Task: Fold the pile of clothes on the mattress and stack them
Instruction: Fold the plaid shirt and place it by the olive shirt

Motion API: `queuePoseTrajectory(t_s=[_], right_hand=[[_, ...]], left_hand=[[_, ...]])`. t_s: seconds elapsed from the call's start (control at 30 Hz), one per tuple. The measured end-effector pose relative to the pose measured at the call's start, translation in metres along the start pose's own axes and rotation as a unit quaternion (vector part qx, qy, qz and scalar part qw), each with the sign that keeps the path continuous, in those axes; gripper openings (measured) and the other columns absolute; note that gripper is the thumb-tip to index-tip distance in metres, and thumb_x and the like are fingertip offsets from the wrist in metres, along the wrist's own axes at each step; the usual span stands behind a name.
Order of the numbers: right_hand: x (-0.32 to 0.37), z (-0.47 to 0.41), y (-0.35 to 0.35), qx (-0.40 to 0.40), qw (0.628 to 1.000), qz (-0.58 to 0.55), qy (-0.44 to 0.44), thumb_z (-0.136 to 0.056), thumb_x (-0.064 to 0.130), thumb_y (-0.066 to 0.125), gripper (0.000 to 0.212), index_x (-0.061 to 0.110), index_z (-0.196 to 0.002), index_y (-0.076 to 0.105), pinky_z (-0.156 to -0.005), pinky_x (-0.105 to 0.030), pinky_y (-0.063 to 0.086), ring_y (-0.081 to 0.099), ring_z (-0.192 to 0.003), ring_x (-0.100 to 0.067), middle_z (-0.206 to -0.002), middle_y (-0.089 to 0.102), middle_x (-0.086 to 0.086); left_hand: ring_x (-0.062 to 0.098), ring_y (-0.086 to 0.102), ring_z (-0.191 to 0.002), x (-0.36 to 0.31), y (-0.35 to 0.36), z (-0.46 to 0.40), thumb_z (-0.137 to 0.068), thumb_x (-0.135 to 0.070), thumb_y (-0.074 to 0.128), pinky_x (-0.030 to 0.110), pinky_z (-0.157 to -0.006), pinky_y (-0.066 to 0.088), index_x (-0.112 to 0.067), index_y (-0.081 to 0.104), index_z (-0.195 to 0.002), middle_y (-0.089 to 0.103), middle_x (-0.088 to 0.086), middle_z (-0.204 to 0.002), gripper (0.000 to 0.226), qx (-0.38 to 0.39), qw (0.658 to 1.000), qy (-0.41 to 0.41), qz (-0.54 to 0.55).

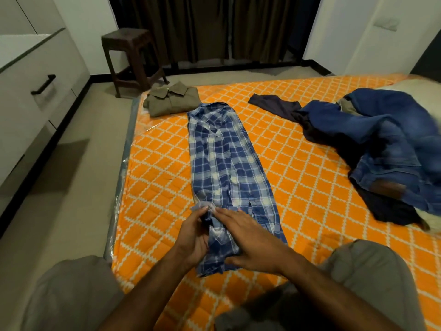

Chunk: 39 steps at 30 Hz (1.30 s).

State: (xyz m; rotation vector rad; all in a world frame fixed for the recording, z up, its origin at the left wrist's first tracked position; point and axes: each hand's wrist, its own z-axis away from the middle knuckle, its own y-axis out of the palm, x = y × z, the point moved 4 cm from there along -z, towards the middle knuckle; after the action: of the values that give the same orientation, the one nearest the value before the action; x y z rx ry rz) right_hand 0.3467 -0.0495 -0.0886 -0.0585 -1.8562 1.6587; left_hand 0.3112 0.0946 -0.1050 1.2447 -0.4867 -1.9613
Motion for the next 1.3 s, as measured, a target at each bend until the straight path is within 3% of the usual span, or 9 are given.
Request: queuePoseTrajectory(t_s=[0.13, 0.27, 0.47, 0.67, 0.83, 0.93, 1.03, 1.17, 1.3], right_hand=[[0.006, 0.002, -0.005, -0.065, 0.993, 0.094, -0.023, -0.089, 0.033, 0.063, 0.098, 0.025, -0.162, -0.002, -0.126, -0.050, 0.002, -0.012, -0.155, -0.016, -0.169, -0.007, 0.003], [-0.004, 0.009, -0.010, -0.067, 0.984, -0.132, 0.098, -0.080, 0.062, 0.075, 0.112, 0.040, -0.159, -0.002, -0.120, -0.040, 0.021, 0.006, -0.154, -0.012, -0.165, -0.005, 0.019], [-0.035, 0.030, 0.011, -0.042, 0.795, -0.501, 0.339, -0.082, 0.028, 0.083, 0.094, 0.025, -0.155, 0.024, -0.078, -0.026, 0.055, 0.062, -0.114, -0.018, -0.134, 0.052, 0.001], [-0.035, 0.030, 0.012, -0.009, 0.771, -0.533, 0.349, -0.073, 0.053, 0.083, 0.079, 0.023, -0.138, 0.051, -0.093, -0.035, 0.050, 0.057, -0.119, -0.014, -0.134, 0.057, 0.006], [-0.028, 0.026, 0.014, -0.080, 0.735, -0.597, 0.312, -0.076, 0.011, 0.087, 0.053, 0.012, -0.121, 0.059, -0.097, -0.058, 0.053, 0.070, -0.106, -0.031, -0.116, 0.072, -0.011], [-0.016, 0.027, -0.012, -0.097, 0.824, -0.507, 0.235, -0.083, 0.005, 0.079, 0.031, 0.017, -0.108, 0.064, -0.083, -0.045, 0.058, 0.068, -0.089, -0.030, -0.101, 0.068, -0.006], [0.008, 0.022, -0.035, -0.052, 0.938, -0.321, 0.120, -0.091, 0.011, 0.070, 0.033, 0.024, -0.120, 0.063, -0.081, -0.038, 0.050, 0.061, -0.094, -0.011, -0.110, 0.061, 0.008], [0.040, 0.013, -0.050, 0.020, 0.986, -0.164, -0.001, -0.093, 0.010, 0.067, 0.040, 0.020, -0.132, 0.062, -0.084, -0.035, 0.045, 0.051, -0.101, -0.015, -0.118, 0.049, 0.003], [0.052, 0.001, -0.070, 0.055, 0.989, -0.132, -0.035, -0.091, 0.002, 0.065, 0.044, 0.019, -0.132, 0.063, -0.077, -0.022, 0.041, 0.049, -0.096, -0.014, -0.120, 0.046, 0.002]], left_hand=[[0.035, 0.064, -0.113, 0.006, -0.001, 0.002, -0.095, -0.018, 0.045, 0.046, -0.100, 0.052, -0.002, 0.065, -0.119, 0.067, 0.022, -0.122, 0.035, -0.010, 0.998, 0.003, 0.063], [0.031, 0.071, -0.092, 0.011, -0.003, 0.006, -0.104, -0.020, 0.035, 0.049, -0.093, 0.052, -0.004, 0.065, -0.118, 0.073, 0.018, -0.105, 0.037, -0.039, 0.999, 0.001, 0.027], [0.043, 0.064, -0.115, 0.033, -0.011, 0.032, -0.097, -0.025, 0.051, 0.054, -0.096, 0.053, 0.001, 0.060, -0.130, 0.065, 0.027, -0.125, 0.043, -0.040, 0.993, -0.098, -0.049], [0.044, 0.059, -0.118, 0.035, -0.012, 0.032, -0.093, -0.014, 0.049, 0.056, -0.093, 0.051, 0.000, 0.055, -0.136, 0.062, 0.023, -0.132, 0.046, -0.035, 0.993, -0.104, -0.040], [0.030, 0.071, -0.100, 0.039, -0.009, 0.032, -0.103, -0.011, 0.047, 0.047, -0.080, 0.061, -0.008, 0.062, -0.118, 0.071, 0.015, -0.116, 0.022, -0.042, 0.974, -0.076, -0.207], [0.023, 0.070, -0.095, 0.025, -0.022, 0.035, -0.102, -0.025, 0.056, 0.046, -0.087, 0.058, -0.018, 0.061, -0.113, 0.069, 0.012, -0.116, 0.014, -0.029, 0.891, -0.047, -0.451], [0.017, 0.053, -0.112, -0.011, -0.035, 0.038, -0.090, -0.046, 0.069, 0.030, -0.087, 0.046, -0.021, 0.045, -0.133, 0.043, -0.002, -0.130, 0.055, -0.062, 0.720, 0.156, -0.673], [0.015, 0.037, -0.131, -0.040, -0.025, 0.037, -0.075, -0.067, 0.073, 0.041, -0.092, 0.034, -0.038, 0.040, -0.143, 0.036, -0.008, -0.148, 0.081, 0.006, 0.550, 0.323, -0.770], [0.009, 0.062, -0.094, -0.050, -0.009, 0.025, -0.089, -0.044, 0.073, 0.035, -0.082, 0.043, -0.028, 0.062, -0.099, 0.062, -0.014, -0.102, 0.022, 0.129, 0.567, 0.401, -0.708]])
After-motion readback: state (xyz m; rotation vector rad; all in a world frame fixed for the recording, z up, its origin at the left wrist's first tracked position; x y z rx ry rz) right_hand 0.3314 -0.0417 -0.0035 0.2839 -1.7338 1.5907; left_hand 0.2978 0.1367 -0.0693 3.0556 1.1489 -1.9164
